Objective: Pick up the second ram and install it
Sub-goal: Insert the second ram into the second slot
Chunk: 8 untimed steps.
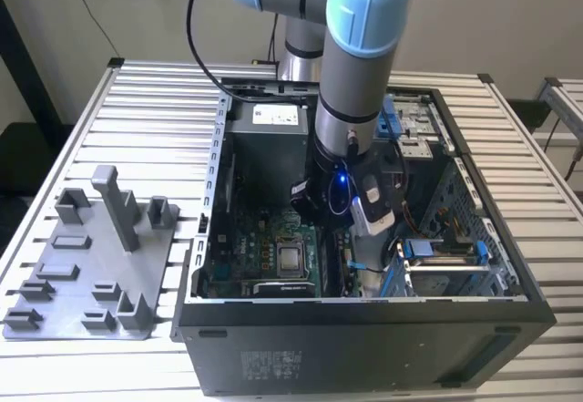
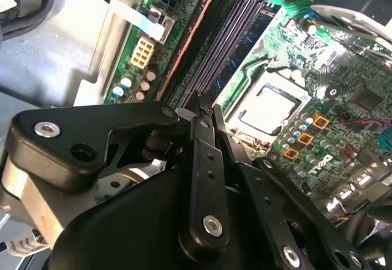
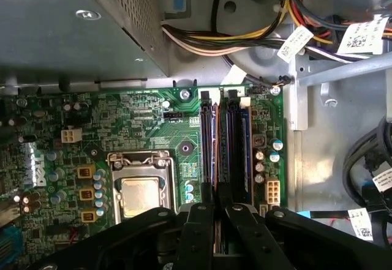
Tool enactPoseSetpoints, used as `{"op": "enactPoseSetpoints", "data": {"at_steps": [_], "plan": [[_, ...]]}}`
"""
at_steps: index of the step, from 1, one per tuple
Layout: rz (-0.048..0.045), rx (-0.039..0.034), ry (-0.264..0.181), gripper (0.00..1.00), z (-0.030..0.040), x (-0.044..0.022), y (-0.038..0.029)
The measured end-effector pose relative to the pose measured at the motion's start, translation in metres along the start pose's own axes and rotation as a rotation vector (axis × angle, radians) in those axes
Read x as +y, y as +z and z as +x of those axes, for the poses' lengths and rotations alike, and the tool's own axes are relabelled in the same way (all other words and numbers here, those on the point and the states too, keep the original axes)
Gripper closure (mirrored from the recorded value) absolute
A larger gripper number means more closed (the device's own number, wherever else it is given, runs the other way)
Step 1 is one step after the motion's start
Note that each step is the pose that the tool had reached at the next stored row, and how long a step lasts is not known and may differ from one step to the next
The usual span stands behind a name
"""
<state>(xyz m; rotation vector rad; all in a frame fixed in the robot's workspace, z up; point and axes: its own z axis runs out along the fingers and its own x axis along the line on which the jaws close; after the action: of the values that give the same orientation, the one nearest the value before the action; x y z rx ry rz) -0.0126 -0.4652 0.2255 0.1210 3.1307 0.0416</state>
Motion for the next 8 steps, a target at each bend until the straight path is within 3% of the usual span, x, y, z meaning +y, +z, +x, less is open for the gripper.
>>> {"op": "enactPoseSetpoints", "data": {"at_steps": [8], "plan": [[0.0001, 0.0004, 0.000, 0.86, -0.0006, -0.0008, 0.0035]]}}
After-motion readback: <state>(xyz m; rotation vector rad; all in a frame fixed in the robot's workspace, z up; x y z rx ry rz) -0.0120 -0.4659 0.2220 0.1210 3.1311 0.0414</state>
